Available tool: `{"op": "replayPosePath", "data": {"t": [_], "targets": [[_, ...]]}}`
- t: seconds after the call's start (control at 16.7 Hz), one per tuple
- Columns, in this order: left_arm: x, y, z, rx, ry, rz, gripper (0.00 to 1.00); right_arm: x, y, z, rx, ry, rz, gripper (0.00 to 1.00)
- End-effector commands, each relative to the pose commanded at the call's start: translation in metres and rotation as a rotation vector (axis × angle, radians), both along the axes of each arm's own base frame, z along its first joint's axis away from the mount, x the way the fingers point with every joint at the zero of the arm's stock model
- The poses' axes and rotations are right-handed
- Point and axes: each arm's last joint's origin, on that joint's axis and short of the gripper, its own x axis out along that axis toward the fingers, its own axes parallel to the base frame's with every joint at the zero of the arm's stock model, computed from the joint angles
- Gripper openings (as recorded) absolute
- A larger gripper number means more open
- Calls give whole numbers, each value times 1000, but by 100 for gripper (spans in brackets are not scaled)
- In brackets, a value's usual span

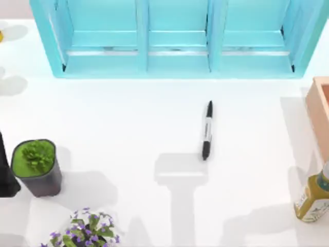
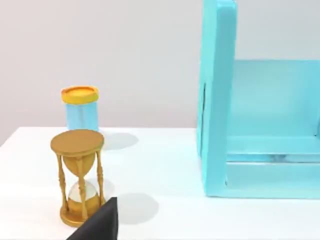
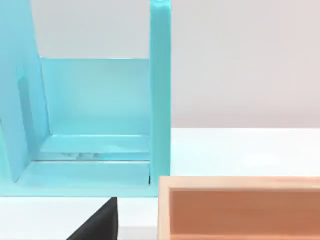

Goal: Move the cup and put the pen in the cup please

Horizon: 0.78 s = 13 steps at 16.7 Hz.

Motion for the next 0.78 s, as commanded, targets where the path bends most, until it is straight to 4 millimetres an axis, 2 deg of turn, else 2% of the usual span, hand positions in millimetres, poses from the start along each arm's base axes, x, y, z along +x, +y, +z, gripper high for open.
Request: {"op": "replayPosePath", "data": {"t": [0.18, 0.3, 0.54, 0.78], "targets": [[0, 0, 0, 0, 0, 0, 100, 0, 0, 2, -3, 10, -3, 100], [0, 0, 0, 0, 0, 0, 100, 0, -2, 11, -17, 60, -16, 100], [0, 0, 0, 0, 0, 0, 100, 8, -8, 48, -61, 264, -62, 100], [0, 0, 0, 0, 0, 0, 100, 42, -21, 91, -98, 585, -101, 100]]}}
